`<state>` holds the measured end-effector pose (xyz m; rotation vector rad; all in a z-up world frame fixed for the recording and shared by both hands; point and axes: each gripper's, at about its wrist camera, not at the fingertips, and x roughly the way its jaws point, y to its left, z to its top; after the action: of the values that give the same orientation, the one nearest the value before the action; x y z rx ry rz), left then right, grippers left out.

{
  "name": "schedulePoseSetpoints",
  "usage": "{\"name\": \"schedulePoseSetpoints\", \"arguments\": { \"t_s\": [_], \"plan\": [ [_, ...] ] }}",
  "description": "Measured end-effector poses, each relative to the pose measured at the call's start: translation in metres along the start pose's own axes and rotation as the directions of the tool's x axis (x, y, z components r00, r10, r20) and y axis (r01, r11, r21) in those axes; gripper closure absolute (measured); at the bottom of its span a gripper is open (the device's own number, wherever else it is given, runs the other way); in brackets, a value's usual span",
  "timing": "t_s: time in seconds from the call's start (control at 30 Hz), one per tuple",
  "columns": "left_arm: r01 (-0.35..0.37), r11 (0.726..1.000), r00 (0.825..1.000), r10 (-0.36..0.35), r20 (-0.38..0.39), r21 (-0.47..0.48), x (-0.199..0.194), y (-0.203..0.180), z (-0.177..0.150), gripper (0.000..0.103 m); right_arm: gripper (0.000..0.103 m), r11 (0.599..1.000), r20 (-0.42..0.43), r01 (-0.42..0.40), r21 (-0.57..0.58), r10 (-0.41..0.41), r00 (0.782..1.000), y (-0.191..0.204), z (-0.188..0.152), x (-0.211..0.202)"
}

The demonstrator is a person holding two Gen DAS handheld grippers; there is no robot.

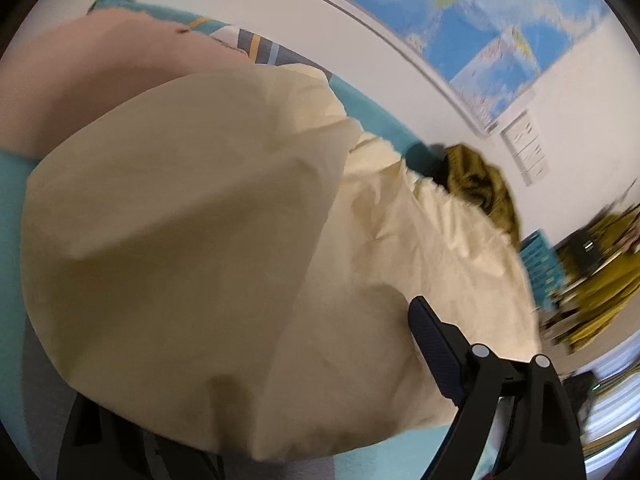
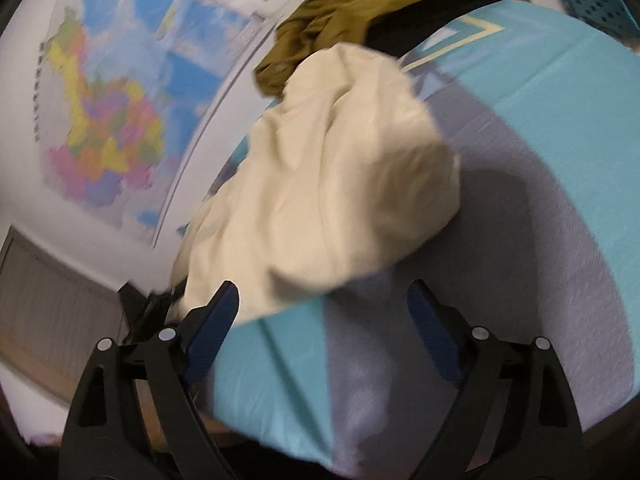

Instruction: Fold large clothes

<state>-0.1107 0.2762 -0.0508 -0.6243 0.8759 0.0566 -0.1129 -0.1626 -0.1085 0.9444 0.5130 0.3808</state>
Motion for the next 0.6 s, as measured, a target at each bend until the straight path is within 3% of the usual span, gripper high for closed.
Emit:
{"name": "schedulePoseSetpoints", "arguments": {
  "t_s": [0.1,0.27,0.6],
  "plan": [
    [-0.055,0.997,0.998,0.055,0.006,0.050,0.002,-0.006,-0.002,0.018,0.016,0.999,0.047,0.030,0.010,-0.031,0.998,0.001,0.010,0.009],
    [-0.074,0.996,0.997,0.074,0.001,0.055,0.003,-0.005,-0.003,0.018,0.006,0.997,0.071,0.069,-0.019,-0.067,0.995,0.014,0.024,0.039],
    [-0.111,0.991,0.994,0.111,0.007,0.072,0.008,-0.011,0.001,0.015,0.004,0.990,0.099,0.126,-0.058,-0.120,0.988,0.028,0.045,0.076]
  ]
}}
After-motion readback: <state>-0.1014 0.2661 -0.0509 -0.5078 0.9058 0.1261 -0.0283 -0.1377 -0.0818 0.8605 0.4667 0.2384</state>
